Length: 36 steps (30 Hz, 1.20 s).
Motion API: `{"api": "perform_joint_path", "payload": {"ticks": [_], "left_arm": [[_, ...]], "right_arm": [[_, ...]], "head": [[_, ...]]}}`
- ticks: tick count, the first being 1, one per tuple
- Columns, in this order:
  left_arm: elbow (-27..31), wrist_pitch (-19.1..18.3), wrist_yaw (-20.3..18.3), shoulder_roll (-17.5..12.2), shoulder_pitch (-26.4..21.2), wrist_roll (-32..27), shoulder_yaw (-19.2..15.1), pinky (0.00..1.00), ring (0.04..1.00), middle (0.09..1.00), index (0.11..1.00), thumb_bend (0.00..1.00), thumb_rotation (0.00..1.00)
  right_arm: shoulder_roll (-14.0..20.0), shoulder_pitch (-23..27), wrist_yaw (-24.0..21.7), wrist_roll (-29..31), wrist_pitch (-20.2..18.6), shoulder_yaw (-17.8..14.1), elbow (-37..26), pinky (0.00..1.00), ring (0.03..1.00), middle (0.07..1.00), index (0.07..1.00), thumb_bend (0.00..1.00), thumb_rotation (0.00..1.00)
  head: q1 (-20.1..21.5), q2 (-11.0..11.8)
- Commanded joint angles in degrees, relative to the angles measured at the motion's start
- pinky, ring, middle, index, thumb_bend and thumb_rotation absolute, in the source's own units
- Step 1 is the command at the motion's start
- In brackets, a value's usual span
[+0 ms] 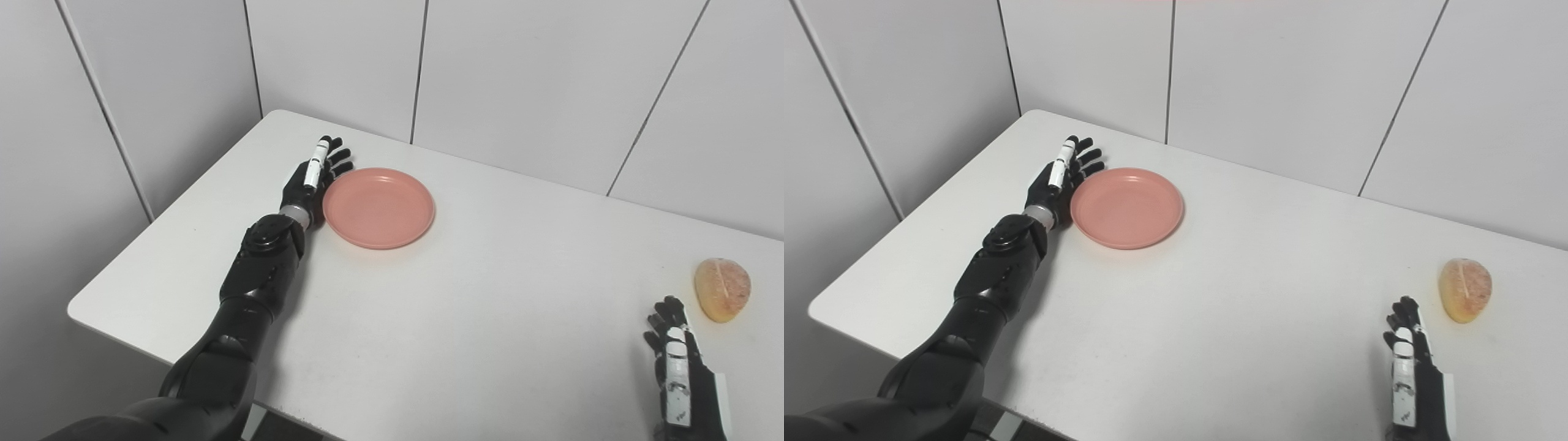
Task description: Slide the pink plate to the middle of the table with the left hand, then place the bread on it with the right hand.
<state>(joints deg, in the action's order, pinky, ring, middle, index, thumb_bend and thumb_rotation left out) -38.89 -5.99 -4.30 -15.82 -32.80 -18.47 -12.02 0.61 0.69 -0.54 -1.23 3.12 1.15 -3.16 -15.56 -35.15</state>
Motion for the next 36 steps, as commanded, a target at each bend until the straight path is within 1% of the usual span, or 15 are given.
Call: {"api": "perform_joint_path", "payload": {"ticks": [1,3,5,13,16,17,18,21,24,27,34,36], "left_arm": [[-1.00,-2.87,-1.50,1.77,-0.29,1.37,1.80,0.88,0.876,0.885,0.876,0.35,1.00],[-1.19,-2.72,-2.12,2.45,-0.27,1.18,2.48,0.88,0.877,0.885,0.875,0.36,1.00],[-0.04,-3.07,-2.53,2.86,0.10,1.52,3.51,0.88,0.876,0.882,0.871,0.38,1.00],[8.20,-7.29,-3.69,4.30,2.15,1.54,5.92,0.88,0.879,0.883,0.870,0.37,1.00],[10.65,-8.98,-4.02,5.13,2.70,1.12,6.28,0.87,0.877,0.877,0.868,0.36,1.00],[12.00,-10.07,-4.24,5.86,2.98,0.71,6.48,0.87,0.877,0.877,0.868,0.36,1.00],[13.08,-10.95,-4.48,6.43,3.21,0.45,6.71,0.87,0.881,0.883,0.871,0.37,1.00],[15.46,-12.78,-5.15,7.39,3.86,0.69,7.58,0.89,0.894,0.897,0.885,0.36,1.00],[18.39,-14.58,-5.00,8.63,4.78,1.90,9.49,0.90,0.903,0.908,0.894,0.35,1.00],[20.77,-16.38,-4.58,9.86,5.48,2.27,10.54,0.91,0.907,0.912,0.900,0.34,1.00],[23.75,-18.44,-4.66,12.91,6.95,2.75,12.64,0.91,0.911,0.913,0.901,0.32,1.00],[24.26,-18.33,-4.81,13.56,7.44,2.95,13.18,0.91,0.913,0.915,0.905,0.31,1.00]], "right_arm": [[-0.37,-0.34,0.05,-0.54,1.01,0.53,-1.15,0.92,0.928,0.929,0.925,0.14,1.00],[-0.82,-0.74,0.70,-1.33,-0.40,0.62,-2.25,0.91,0.921,0.924,0.921,0.14,1.00],[-1.13,-0.85,1.10,-1.99,-1.32,0.70,-2.85,0.90,0.914,0.917,0.917,0.13,1.00],[-1.82,-0.88,1.41,-4.09,-2.50,1.14,-3.63,0.88,0.904,0.911,0.912,0.13,1.00],[-2.11,-0.92,1.50,-4.43,-2.87,1.30,-3.81,0.88,0.903,0.910,0.911,0.14,1.00],[-2.41,-0.87,1.73,-4.50,-2.92,1.30,-3.66,0.88,0.903,0.910,0.911,0.14,1.00],[-2.66,-0.84,1.92,-4.61,-2.88,1.33,-3.54,0.87,0.895,0.902,0.902,0.15,0.97],[-3.18,-0.88,2.24,-5.01,-2.93,1.61,-3.60,0.86,0.888,0.896,0.897,0.14,0.95],[-3.50,-0.92,2.30,-5.50,-3.52,2.05,-4.14,0.86,0.891,0.899,0.898,0.14,0.95],[-4.04,-0.98,2.58,-5.78,-4.41,2.19,-4.65,0.86,0.891,0.898,0.897,0.14,0.95],[-4.83,-0.73,3.30,-6.59,-4.65,2.56,-4.67,0.86,0.886,0.890,0.888,0.14,0.93],[-4.94,-0.76,3.43,-7.39,-5.08,2.81,-5.01,0.86,0.884,0.890,0.890,0.14,0.96]], "head": [[0.07,0.06],[0.53,-0.11],[0.93,-0.20],[2.44,-0.92],[2.87,-1.14],[3.70,-1.43],[4.05,-1.51],[4.97,-1.89],[5.91,-2.50],[6.49,-2.80],[8.65,-3.93],[9.26,-4.24]]}}
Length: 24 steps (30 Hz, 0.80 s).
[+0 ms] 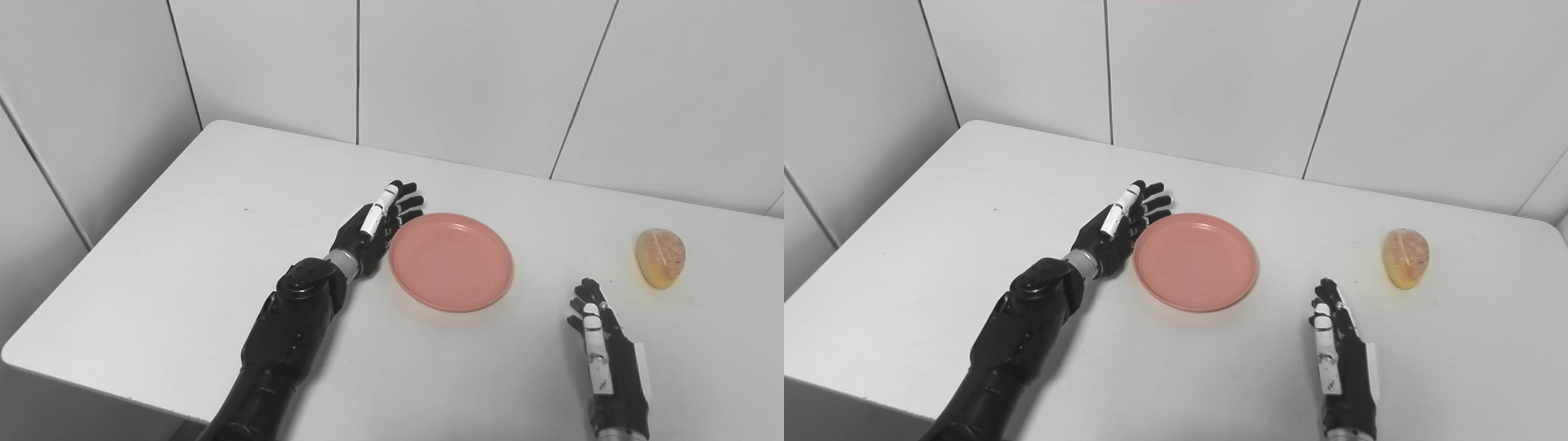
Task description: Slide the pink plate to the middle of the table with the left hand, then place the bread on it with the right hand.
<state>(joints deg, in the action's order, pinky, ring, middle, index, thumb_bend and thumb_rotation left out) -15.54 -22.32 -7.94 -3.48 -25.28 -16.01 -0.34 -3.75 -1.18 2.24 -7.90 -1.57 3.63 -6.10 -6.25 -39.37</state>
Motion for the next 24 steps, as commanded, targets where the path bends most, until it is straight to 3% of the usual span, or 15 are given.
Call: {"api": "perform_joint_path", "payload": {"ticks": [1,6,15,24], "left_arm": [[1.06,-1.79,-1.29,1.42,0.14,0.64,1.79,0.91,0.911,0.913,0.904,0.31,1.00],[5.24,-2.35,-1.03,2.46,2.58,1.26,3.38,0.91,0.907,0.910,0.901,0.34,1.00],[11.35,-3.59,-0.07,4.13,7.23,1.05,3.17,0.92,0.914,0.917,0.911,0.35,1.00],[11.12,-2.26,-0.10,3.22,9.29,1.88,1.98,0.93,0.919,0.922,0.917,0.35,1.00]], "right_arm": [[-0.74,1.05,0.71,-0.94,-0.94,0.41,-2.40,0.85,0.882,0.889,0.889,0.14,0.97],[-1.28,1.08,0.77,-1.49,-2.10,0.80,-3.30,0.84,0.878,0.888,0.888,0.13,0.99],[-1.46,1.54,1.53,-2.64,-0.05,1.30,-1.93,0.83,0.873,0.885,0.885,0.14,1.00],[-1.69,1.65,2.18,-3.18,0.03,1.58,-1.74,0.83,0.870,0.884,0.882,0.14,0.97]], "head": [[0.54,-0.35],[2.40,-1.41],[5.00,-3.03],[6.53,-3.56]]}}
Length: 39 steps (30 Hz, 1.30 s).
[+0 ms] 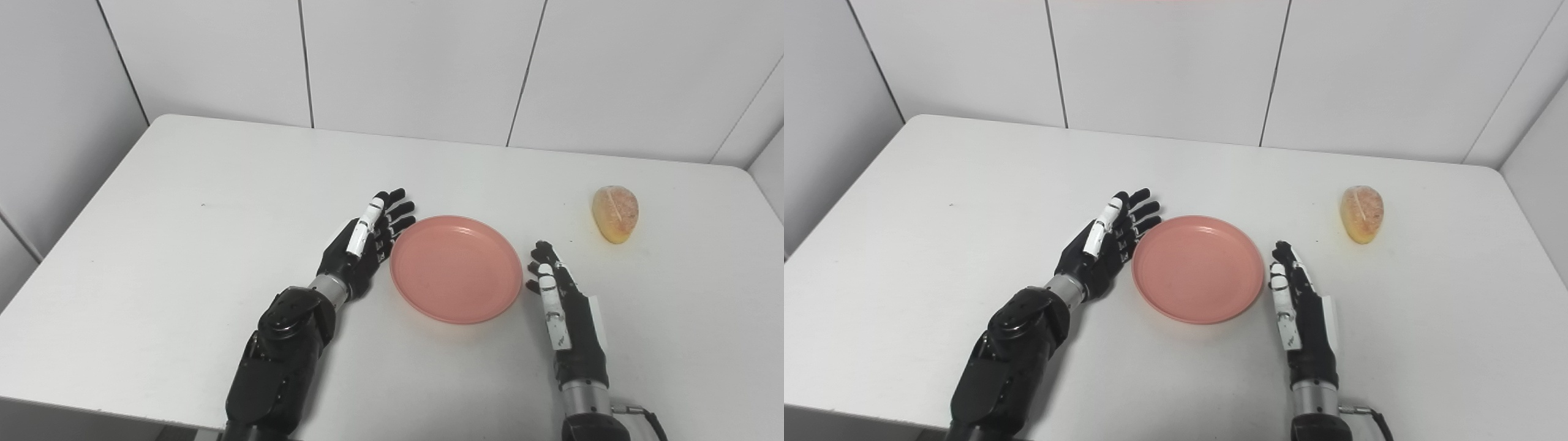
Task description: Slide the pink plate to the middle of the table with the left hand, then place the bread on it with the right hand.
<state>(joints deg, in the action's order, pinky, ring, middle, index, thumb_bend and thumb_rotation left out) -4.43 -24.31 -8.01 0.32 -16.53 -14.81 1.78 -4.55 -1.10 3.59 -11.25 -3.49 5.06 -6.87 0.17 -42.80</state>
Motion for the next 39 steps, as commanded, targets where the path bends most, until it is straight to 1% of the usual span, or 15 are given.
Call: {"api": "perform_joint_path", "payload": {"ticks": [1,8,14,16,17,18,19,22,23,24,26,28,30,33,39], "left_arm": [[0.04,-0.13,-0.04,-0.63,0.57,0.75,-0.16,0.93,0.921,0.923,0.918,0.35,1.00],[-0.44,1.64,-0.33,-0.85,0.99,1.50,0.11,0.93,0.916,0.919,0.912,0.36,1.00],[-0.44,2.40,-0.32,-0.38,1.31,2.08,0.31,0.92,0.912,0.916,0.908,0.36,1.00],[-0.62,2.68,-0.41,-0.28,1.35,2.19,0.37,0.91,0.910,0.915,0.907,0.36,1.00],[-0.71,2.72,-0.44,-0.25,1.37,2.14,0.33,0.91,0.909,0.913,0.906,0.36,1.00],[-0.72,2.65,-0.49,-0.24,1.39,2.05,0.29,0.91,0.908,0.912,0.905,0.36,1.00],[-0.81,2.69,-0.56,-0.21,1.43,1.98,0.27,0.91,0.908,0.912,0.905,0.36,1.00],[-0.49,2.57,-0.78,-0.23,1.67,1.88,0.32,0.91,0.909,0.913,0.907,0.36,1.00],[-0.33,2.48,-0.83,-0.30,1.74,1.90,0.32,0.91,0.909,0.912,0.907,0.36,1.00],[-0.24,2.44,-0.86,-0.35,1.79,1.93,0.32,0.91,0.906,0.908,0.903,0.36,1.00],[-0.16,2.36,-0.91,-0.34,1.85,1.75,0.13,0.91,0.903,0.904,0.901,0.35,1.00],[-0.59,2.83,-1.29,-0.48,1.87,1.60,0.07,0.91,0.906,0.907,0.905,0.35,1.00],[-0.85,3.12,-1.63,-0.58,1.92,1.53,0.08,0.91,0.910,0.913,0.911,0.35,1.00],[-0.87,3.21,-1.72,-0.47,2.01,1.58,0.01,0.92,0.915,0.918,0.916,0.35,1.00],[-1.53,5.55,-1.75,-0.52,2.33,2.51,0.19,0.92,0.913,0.915,0.912,0.35,1.00]], "right_arm": [[-0.91,1.57,0.82,0.16,1.92,0.18,-0.97,0.83,0.870,0.884,0.882,0.14,0.97],[-0.95,1.52,0.52,0.29,1.19,0.11,-1.46,0.84,0.875,0.886,0.885,0.13,0.98],[-0.19,2.19,0.97,-1.16,0.79,-0.41,-3.50,0.83,0.872,0.886,0.885,0.16,0.99],[0.18,2.53,1.80,-2.69,2.15,-0.65,-4.12,0.82,0.866,0.880,0.877,0.17,0.92],[0.44,2.72,2.02,-3.22,2.86,-0.74,-4.30,0.81,0.863,0.875,0.873,0.19,0.91],[0.67,2.94,2.25,-3.63,3.36,-0.81,-4.55,0.81,0.863,0.873,0.874,0.21,0.93],[0.94,3.19,2.60,-4.29,3.75,-0.88,-4.75,0.81,0.863,0.873,0.874,0.22,0.93],[1.84,4.26,3.96,-7.17,3.99,-0.95,-5.54,0.79,0.845,0.858,0.859,0.28,0.96],[2.35,4.93,4.25,-8.63,3.53,-0.94,-6.11,0.78,0.844,0.857,0.857,0.29,0.96],[2.69,5.36,4.44,-9.59,3.18,-0.91,-6.50,0.77,0.837,0.847,0.848,0.35,0.99],[3.51,6.53,4.59,-11.57,2.27,-0.98,-7.44,0.77,0.839,0.841,0.840,0.38,1.00],[3.99,7.92,5.41,-11.91,3.65,-1.51,-7.28,0.76,0.827,0.828,0.827,0.37,1.00],[4.48,9.10,5.77,-12.06,3.78,-1.93,-7.57,0.76,0.824,0.826,0.825,0.38,1.00],[5.18,10.46,6.08,-12.89,3.20,-2.32,-8.25,0.74,0.818,0.826,0.828,0.40,1.00],[7.64,15.01,5.25,-15.71,0.90,-3.29,-10.03,0.73,0.823,0.833,0.836,0.39,1.00]], "head": [[0.36,-0.15],[2.82,-0.26],[5.63,0.03],[5.93,0.20],[6.05,0.27],[6.05,0.27],[6.79,0.57],[7.54,0.73],[8.49,0.94],[8.49,0.94],[9.09,1.12],[9.59,1.40],[10.03,1.78],[10.44,2.08],[12.13,3.01]]}}
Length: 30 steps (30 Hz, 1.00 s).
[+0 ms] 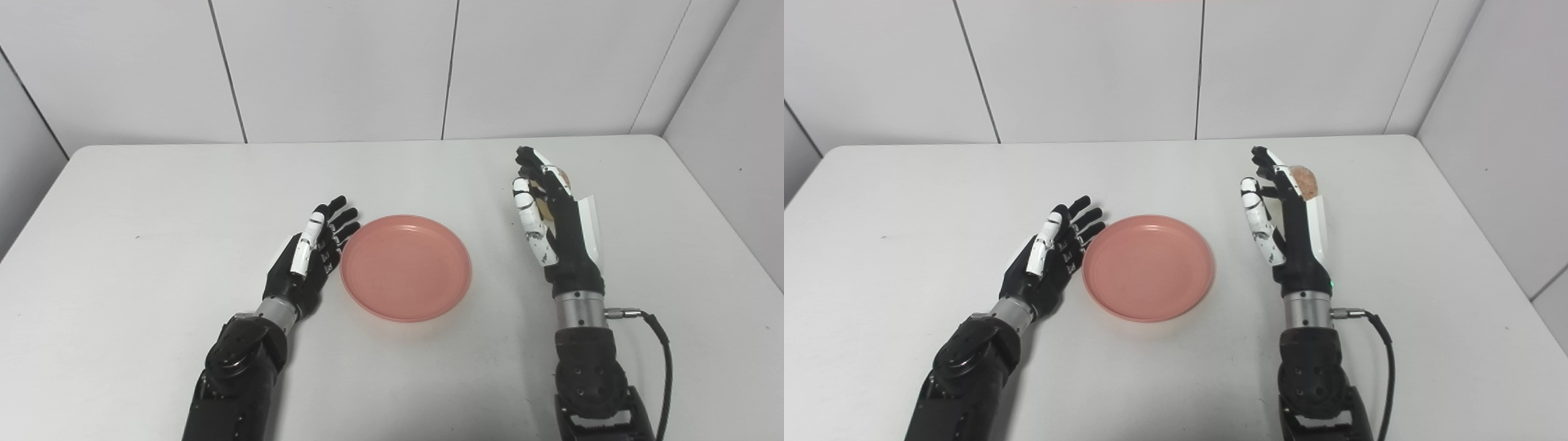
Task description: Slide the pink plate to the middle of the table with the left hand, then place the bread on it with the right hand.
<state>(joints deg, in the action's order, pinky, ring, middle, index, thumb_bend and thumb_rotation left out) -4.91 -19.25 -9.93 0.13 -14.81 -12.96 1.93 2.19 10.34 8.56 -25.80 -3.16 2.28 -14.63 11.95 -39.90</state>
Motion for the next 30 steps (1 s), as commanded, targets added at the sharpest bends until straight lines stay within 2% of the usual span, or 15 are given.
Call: {"api": "perform_joint_path", "payload": {"ticks": [1,5,8,11,15,21,22,25,30], "left_arm": [[-1.04,0.77,0.24,-0.26,0.68,0.74,-0.03,0.92,0.913,0.915,0.912,0.35,1.00],[-0.69,1.42,0.06,-0.35,0.92,1.03,-0.18,0.92,0.916,0.921,0.917,0.35,1.00],[-0.44,1.94,0.17,-0.50,1.16,1.20,-0.27,0.92,0.917,0.922,0.918,0.35,1.00],[-0.19,1.96,0.66,-0.54,1.31,1.58,-0.41,0.92,0.909,0.914,0.910,0.35,1.00],[-0.27,2.99,0.45,-0.98,1.48,2.04,-0.21,0.92,0.912,0.916,0.914,0.35,1.00],[-0.16,4.65,0.55,-1.15,1.77,3.01,-0.12,0.92,0.917,0.923,0.914,0.35,1.00],[-0.20,4.94,0.66,-1.14,1.82,3.16,-0.11,0.92,0.912,0.919,0.908,0.35,1.00],[-0.80,6.85,0.62,-1.18,2.00,3.52,-0.22,0.91,0.910,0.917,0.905,0.36,1.00],[-0.82,8.75,1.09,-0.95,2.33,4.09,-0.41,0.90,0.905,0.911,0.899,0.36,1.00]], "right_arm": [[1.37,4.44,0.34,-2.08,0.32,-0.64,-2.25,0.73,0.823,0.830,0.833,0.38,1.00],[3.07,7.59,-0.11,-4.70,-1.16,-1.08,-1.91,0.76,0.825,0.829,0.832,0.40,0.96],[3.87,9.99,-1.31,-7.27,-4.93,-1.59,-2.69,0.76,0.829,0.836,0.839,0.43,0.93],[4.71,12.34,-3.01,-10.55,-9.67,-1.76,-3.45,0.76,0.845,0.865,0.861,0.52,0.90],[5.61,14.65,-4.47,-12.94,-13.92,-2.25,-3.09,0.77,0.860,0.890,0.887,0.57,0.82],[7.18,17.41,-4.66,-16.34,-18.51,-2.47,0.44,0.76,0.875,0.916,0.920,0.67,0.72],[7.46,17.69,-4.52,-16.79,-18.82,-2.36,1.10,0.74,0.866,0.916,0.923,0.72,0.68],[8.00,19.16,-4.79,-19.33,-21.97,-1.76,4.05,0.70,0.848,0.933,0.952,0.79,0.64],[8.47,21.11,-5.30,-21.09,-23.67,-1.71,8.64,0.68,0.849,0.946,0.982,0.82,0.61]], "head": [[0.34,0.11],[1.98,0.06],[3.45,0.40],[4.46,0.70],[5.71,1.06],[6.85,1.40],[6.85,1.40],[7.53,1.52],[8.48,1.76]]}}
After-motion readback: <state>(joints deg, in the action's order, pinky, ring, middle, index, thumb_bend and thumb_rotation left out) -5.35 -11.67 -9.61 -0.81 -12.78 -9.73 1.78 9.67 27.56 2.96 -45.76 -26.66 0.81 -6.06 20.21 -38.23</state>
